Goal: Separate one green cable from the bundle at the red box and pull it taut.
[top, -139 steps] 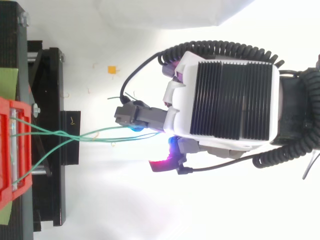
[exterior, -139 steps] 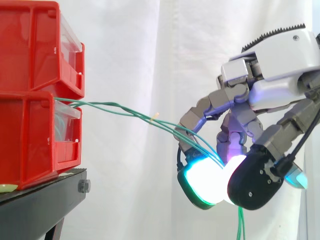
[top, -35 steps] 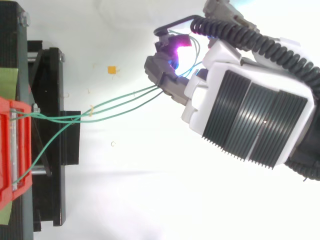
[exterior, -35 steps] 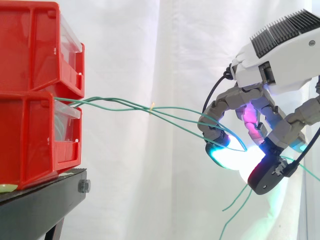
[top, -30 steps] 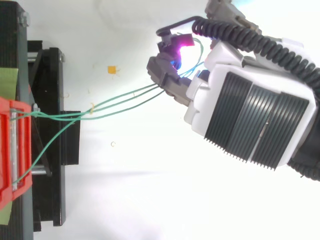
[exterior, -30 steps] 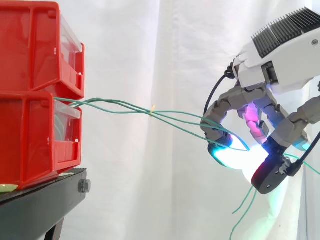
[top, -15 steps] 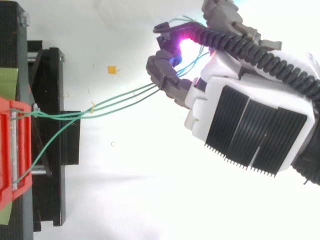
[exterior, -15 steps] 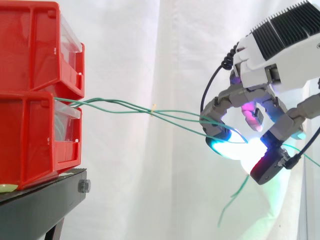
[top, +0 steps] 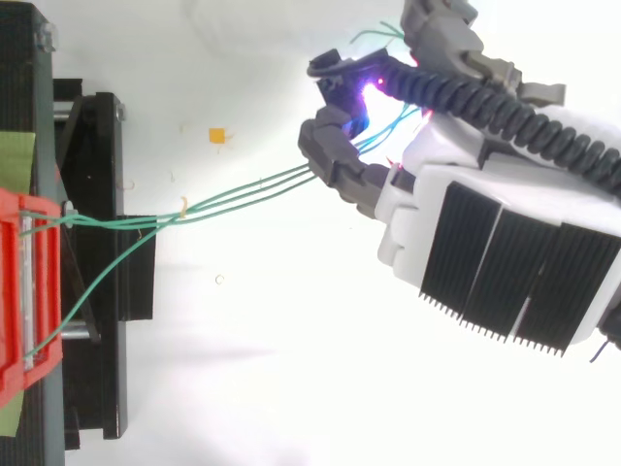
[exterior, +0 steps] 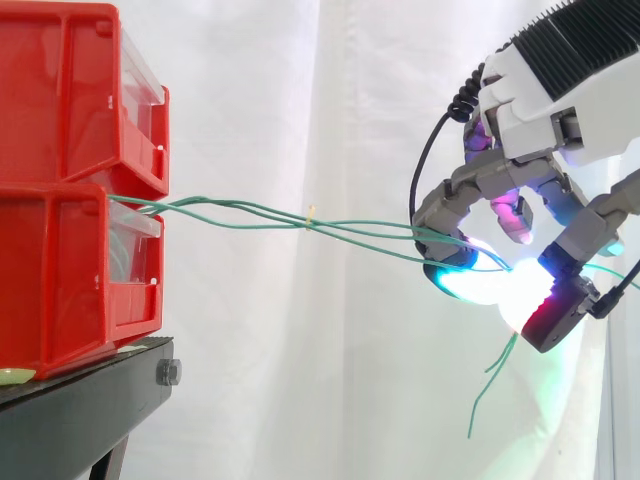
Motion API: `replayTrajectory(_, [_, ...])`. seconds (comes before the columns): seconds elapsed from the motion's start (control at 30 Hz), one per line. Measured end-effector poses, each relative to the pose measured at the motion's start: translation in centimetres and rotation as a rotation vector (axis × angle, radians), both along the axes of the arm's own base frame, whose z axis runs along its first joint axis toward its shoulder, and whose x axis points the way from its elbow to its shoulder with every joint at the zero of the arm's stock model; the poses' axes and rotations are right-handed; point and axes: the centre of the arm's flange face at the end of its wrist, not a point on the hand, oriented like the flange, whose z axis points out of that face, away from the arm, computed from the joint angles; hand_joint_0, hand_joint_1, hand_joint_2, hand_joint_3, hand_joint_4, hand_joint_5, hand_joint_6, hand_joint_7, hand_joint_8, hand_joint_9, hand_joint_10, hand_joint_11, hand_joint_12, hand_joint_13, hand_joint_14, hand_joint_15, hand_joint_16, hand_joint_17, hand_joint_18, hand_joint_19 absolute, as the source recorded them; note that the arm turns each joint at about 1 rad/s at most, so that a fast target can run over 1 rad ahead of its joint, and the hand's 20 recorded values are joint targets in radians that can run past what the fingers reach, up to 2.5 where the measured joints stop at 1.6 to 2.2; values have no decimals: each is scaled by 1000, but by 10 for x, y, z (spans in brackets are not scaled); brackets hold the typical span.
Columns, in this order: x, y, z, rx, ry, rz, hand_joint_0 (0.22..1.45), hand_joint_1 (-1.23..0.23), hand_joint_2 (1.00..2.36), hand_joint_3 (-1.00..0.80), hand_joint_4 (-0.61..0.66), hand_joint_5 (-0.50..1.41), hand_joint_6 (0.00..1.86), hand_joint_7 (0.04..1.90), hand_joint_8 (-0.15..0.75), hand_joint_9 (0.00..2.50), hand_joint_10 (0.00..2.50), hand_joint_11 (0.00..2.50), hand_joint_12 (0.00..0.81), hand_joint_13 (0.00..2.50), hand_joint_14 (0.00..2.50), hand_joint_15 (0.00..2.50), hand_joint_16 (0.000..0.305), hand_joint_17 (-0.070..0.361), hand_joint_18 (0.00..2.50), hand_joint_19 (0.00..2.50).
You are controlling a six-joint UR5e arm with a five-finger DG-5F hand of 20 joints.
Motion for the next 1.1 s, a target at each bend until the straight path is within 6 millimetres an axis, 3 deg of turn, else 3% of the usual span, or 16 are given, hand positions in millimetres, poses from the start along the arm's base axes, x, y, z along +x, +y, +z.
replayTrajectory(1.1, [-8,-2,3,230,18,-69,705,-711,1012,-322,56,124,504,1319,213,1814,9,251,410,1176,17,529,45,102,802,601])
